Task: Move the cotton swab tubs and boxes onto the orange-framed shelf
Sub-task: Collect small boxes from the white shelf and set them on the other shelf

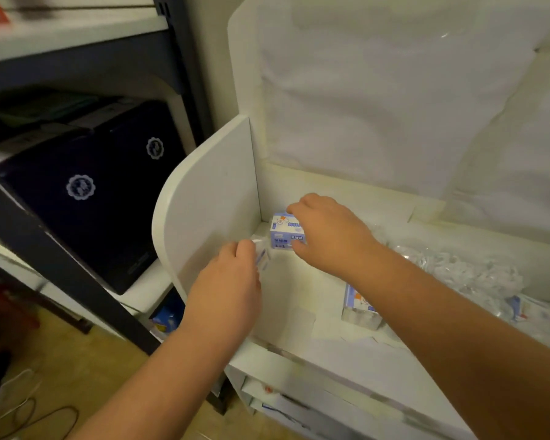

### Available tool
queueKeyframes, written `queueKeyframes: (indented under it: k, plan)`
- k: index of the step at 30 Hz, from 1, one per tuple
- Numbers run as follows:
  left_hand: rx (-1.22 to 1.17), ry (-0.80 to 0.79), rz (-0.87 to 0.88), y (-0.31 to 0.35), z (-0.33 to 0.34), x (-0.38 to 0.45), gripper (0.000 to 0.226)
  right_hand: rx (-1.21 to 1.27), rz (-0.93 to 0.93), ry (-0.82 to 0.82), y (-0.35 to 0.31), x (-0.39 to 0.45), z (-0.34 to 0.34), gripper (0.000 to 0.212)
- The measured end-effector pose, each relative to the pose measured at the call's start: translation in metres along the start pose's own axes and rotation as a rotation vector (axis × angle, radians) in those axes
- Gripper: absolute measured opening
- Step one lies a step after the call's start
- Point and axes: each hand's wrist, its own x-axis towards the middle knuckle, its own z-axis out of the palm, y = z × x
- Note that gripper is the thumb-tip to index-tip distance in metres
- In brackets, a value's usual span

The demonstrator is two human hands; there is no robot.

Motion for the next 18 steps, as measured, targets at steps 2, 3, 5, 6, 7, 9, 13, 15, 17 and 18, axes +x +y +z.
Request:
queueKeyframes:
  k: [2,3,5,6,7,9,13,15,17,18]
  plan:
    - [-0.033,0.018,0.019,0.001,-0.008,-0.006,0.016,-0.089,-0.019,-0.076,-0.007,0.02,0.01,0.044]
    - [-0.043,0.027,0.026,0.001,-0.011,-0.009,0.017,-0.149,-0.02,-0.114,-0.01,0.028,0.014,0.043]
    - [-0.059,0.037,0.023,0.001,-0.017,-0.013,0.022,-0.254,-0.01,-0.172,-0.016,0.038,0.024,0.042]
    - [-0.067,0.036,0.015,0.0,-0.02,-0.014,0.024,-0.289,-0.004,-0.185,-0.019,0.042,0.028,0.041]
    - [-0.07,0.033,0.007,-0.001,-0.021,-0.016,0.025,-0.313,0.003,-0.189,-0.02,0.045,0.03,0.039]
    - [-0.071,0.023,-0.003,-0.002,-0.022,-0.018,0.027,-0.331,0.008,-0.179,-0.023,0.051,0.033,0.038]
    - [-0.094,-0.013,-0.009,-0.004,-0.019,-0.019,0.027,-0.217,0.024,-0.193,-0.021,0.06,0.028,0.033]
    - [-0.099,-0.027,0.006,-0.003,-0.019,-0.019,0.026,0.02,0.133,-0.17,-0.019,0.062,0.017,0.032]
    - [-0.088,-0.037,0.022,-0.002,-0.018,-0.018,0.024,0.326,0.25,-0.122,-0.019,0.061,-0.001,0.037]
    - [-0.083,-0.04,0.028,-0.002,-0.017,-0.018,0.024,0.464,0.294,-0.083,-0.02,0.057,-0.01,0.039]
